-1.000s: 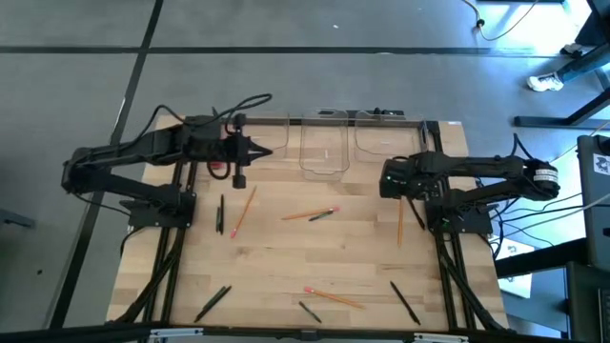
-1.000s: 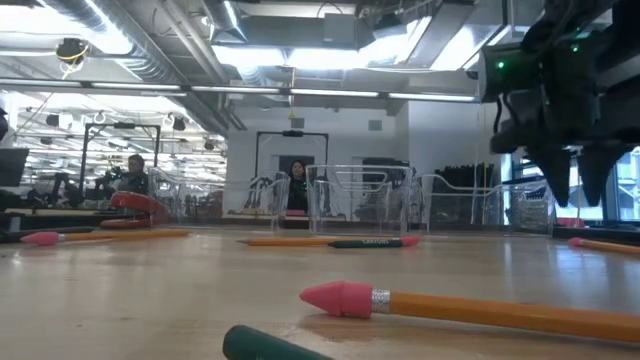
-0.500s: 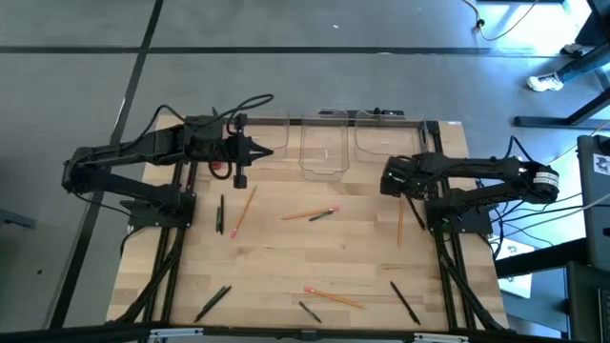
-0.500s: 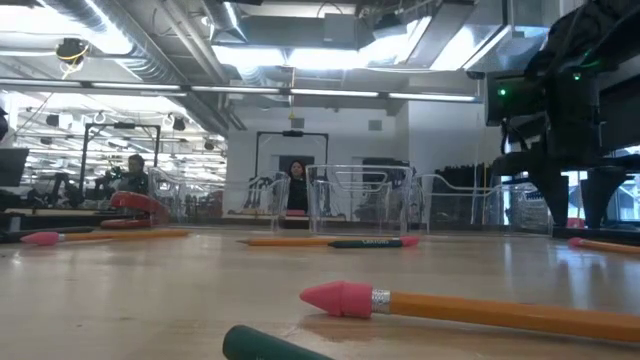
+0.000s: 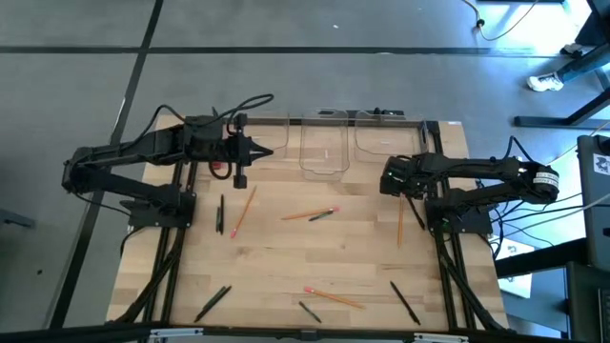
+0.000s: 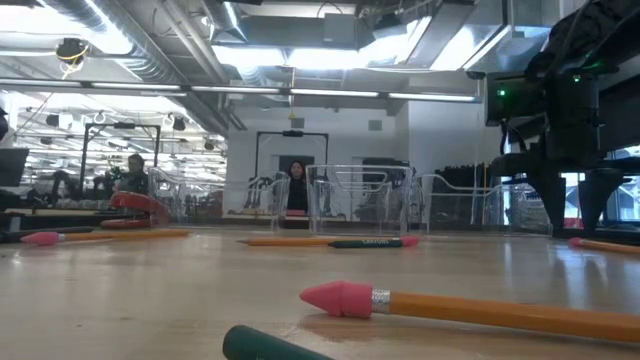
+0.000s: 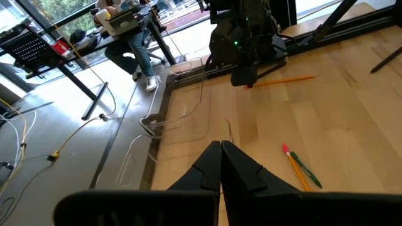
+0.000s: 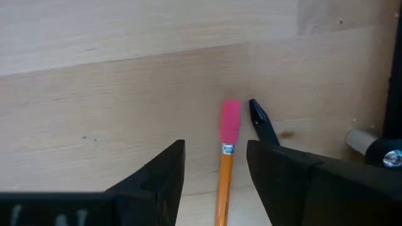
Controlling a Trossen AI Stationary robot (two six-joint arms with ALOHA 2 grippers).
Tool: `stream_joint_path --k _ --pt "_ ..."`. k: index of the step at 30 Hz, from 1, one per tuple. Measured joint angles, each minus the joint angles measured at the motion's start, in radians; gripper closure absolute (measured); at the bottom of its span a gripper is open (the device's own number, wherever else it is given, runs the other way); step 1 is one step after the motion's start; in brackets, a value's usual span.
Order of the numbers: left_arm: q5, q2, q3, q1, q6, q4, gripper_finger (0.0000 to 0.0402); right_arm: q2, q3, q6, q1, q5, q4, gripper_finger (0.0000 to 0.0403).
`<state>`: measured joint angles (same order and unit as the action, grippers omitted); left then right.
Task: Sort crayons/erasers/pens/pencils in bins
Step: Put the orange pencil into the right transparent bin
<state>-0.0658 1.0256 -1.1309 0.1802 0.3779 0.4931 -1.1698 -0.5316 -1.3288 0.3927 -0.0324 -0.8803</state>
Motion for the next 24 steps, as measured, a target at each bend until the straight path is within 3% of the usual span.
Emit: stream_joint_path --k 11,24 --pt "0.000 0.000 0.000 0.000 0.000 0.000 0.0401 -0.010 0.000 -0.004 0.000 -0.002 -0.001 0.0229" --pt "0.000 0.000 0.000 0.000 0.000 0.000 0.0401 -0.167 -0.006 0.028 0.000 -0.003 0.106 0.0229"
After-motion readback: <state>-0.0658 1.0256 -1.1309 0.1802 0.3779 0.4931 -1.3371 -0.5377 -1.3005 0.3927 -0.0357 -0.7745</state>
